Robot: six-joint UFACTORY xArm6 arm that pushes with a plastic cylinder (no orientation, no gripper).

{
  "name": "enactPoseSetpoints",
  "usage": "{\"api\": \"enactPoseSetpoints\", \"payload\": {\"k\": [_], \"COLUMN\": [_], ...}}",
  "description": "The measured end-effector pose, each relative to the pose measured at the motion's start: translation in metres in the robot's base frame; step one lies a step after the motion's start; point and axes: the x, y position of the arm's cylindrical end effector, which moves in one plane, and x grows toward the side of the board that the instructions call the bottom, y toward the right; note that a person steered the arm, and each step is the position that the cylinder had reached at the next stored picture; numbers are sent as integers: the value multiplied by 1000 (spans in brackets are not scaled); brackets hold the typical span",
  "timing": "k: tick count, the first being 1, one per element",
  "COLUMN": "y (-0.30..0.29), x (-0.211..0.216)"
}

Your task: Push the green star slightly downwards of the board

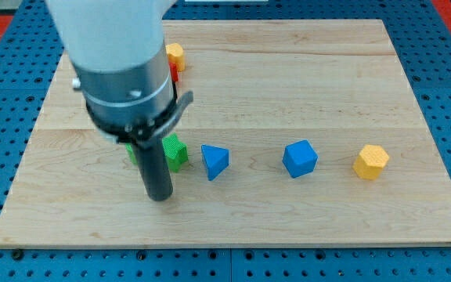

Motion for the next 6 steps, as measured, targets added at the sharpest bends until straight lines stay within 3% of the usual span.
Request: {"api": "enactPoseSetpoints", "payload": {"k": [1,2,3,5,6], "y": [-131,-150,-108,6,9], "x": [-3,-45,-96,-115,-108]}}
